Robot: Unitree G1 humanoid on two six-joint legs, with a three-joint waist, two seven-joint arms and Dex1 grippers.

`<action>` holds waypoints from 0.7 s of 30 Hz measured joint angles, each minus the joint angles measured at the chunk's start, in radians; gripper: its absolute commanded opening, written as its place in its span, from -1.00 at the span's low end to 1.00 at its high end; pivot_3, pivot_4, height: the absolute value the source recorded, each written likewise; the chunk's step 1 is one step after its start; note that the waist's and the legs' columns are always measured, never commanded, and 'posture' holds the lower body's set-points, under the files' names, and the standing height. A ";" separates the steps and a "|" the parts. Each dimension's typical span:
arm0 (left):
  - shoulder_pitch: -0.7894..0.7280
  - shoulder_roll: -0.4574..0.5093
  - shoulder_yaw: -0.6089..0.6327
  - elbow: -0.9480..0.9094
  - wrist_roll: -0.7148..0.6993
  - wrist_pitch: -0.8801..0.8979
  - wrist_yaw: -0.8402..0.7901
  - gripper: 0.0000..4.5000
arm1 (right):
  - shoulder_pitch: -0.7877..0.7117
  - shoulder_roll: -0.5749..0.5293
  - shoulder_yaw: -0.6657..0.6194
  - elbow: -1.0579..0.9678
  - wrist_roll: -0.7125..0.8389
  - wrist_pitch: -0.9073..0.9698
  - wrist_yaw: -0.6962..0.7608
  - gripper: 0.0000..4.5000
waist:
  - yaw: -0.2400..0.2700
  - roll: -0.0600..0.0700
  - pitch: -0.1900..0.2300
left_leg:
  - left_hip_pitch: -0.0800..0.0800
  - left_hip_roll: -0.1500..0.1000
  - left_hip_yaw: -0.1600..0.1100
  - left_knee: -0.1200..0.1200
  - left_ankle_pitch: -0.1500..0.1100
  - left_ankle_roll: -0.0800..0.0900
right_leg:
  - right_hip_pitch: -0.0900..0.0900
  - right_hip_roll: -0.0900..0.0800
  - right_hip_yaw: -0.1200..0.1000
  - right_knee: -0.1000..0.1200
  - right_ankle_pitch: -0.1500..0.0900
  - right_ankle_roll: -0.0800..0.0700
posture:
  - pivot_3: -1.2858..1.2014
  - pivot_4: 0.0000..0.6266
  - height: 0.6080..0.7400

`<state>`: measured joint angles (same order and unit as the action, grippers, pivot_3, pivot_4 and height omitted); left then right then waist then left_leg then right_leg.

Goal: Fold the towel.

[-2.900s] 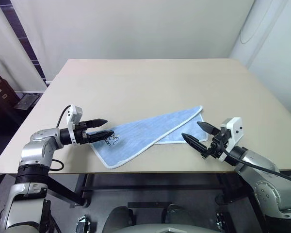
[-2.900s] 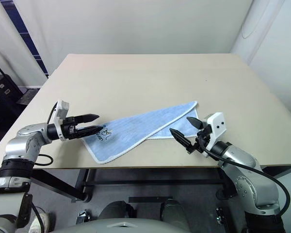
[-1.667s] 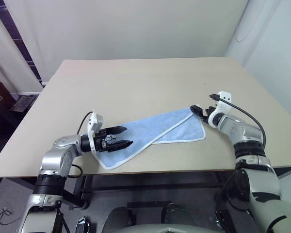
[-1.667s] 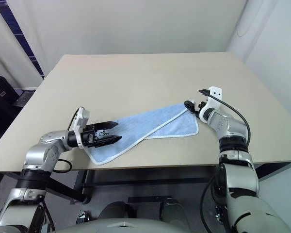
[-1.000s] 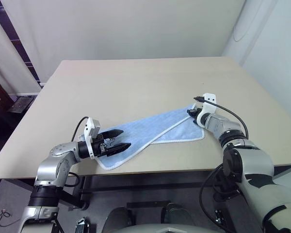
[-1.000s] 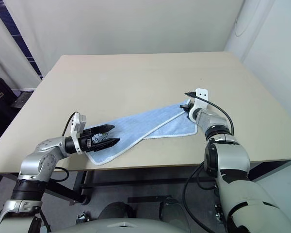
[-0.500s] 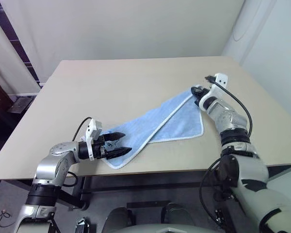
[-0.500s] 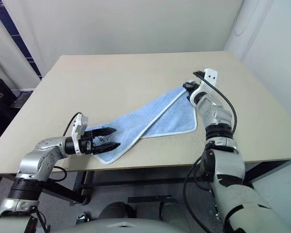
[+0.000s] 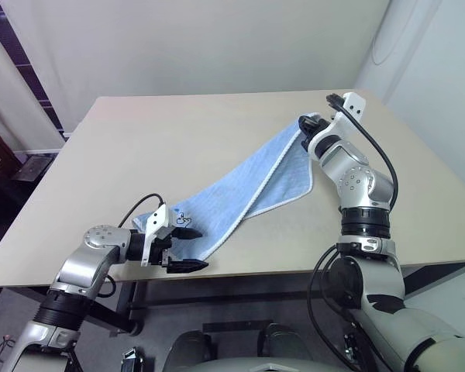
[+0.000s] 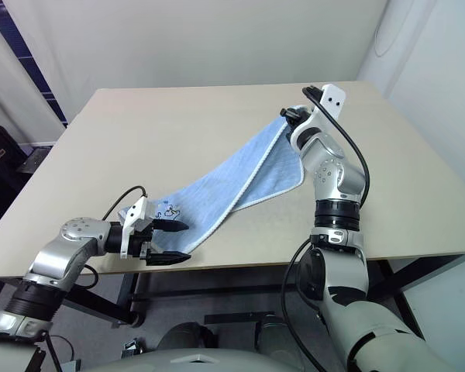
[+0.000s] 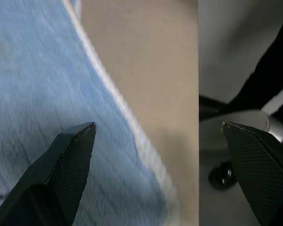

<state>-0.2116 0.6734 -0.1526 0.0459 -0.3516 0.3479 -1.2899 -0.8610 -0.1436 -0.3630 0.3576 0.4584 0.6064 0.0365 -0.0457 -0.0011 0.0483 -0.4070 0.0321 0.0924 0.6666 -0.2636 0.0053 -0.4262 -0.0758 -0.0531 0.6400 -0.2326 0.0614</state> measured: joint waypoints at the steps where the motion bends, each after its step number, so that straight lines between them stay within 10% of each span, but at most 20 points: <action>1: 0.007 0.004 -0.004 0.000 0.008 -0.002 -0.001 1.00 | 0.001 0.000 -0.001 0.000 0.000 0.000 -0.002 -0.99 | 0.000 0.000 0.000 | 0.000 0.000 0.000 0.000 0.000 0.000 | 0.000 0.000 0.000 0.000 0.000 0.000 | 0.03 -1.00 1.00; 10: -0.006 0.024 -0.027 0.038 0.064 -0.025 0.017 1.00 | 0.023 -0.002 0.001 0.001 -0.003 -0.002 -0.005 -0.99 | 0.001 0.001 0.000 | 0.000 0.000 0.000 0.000 0.000 0.000 | 0.000 0.000 0.000 0.000 0.000 0.000 | 0.03 -1.00 1.00; 21: -0.052 0.012 -0.027 0.160 0.092 -0.104 0.015 -0.73 | 0.023 -0.004 -0.002 -0.008 -0.002 -0.002 -0.012 -1.00 | -0.001 0.001 0.000 | 0.001 0.000 0.000 0.000 0.000 0.000 | 0.000 0.000 0.000 0.001 0.000 0.000 | 0.03 -1.00 1.00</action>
<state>-0.2634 0.6853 -0.1799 0.2063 -0.2599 0.2443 -1.2745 -0.8382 -0.1472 -0.3652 0.3493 0.4561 0.6042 0.0247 -0.0464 -0.0002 0.0481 -0.4063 0.0323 0.0924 0.6663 -0.2636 0.0053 -0.4263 -0.0756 -0.0530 0.6408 -0.2327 0.0616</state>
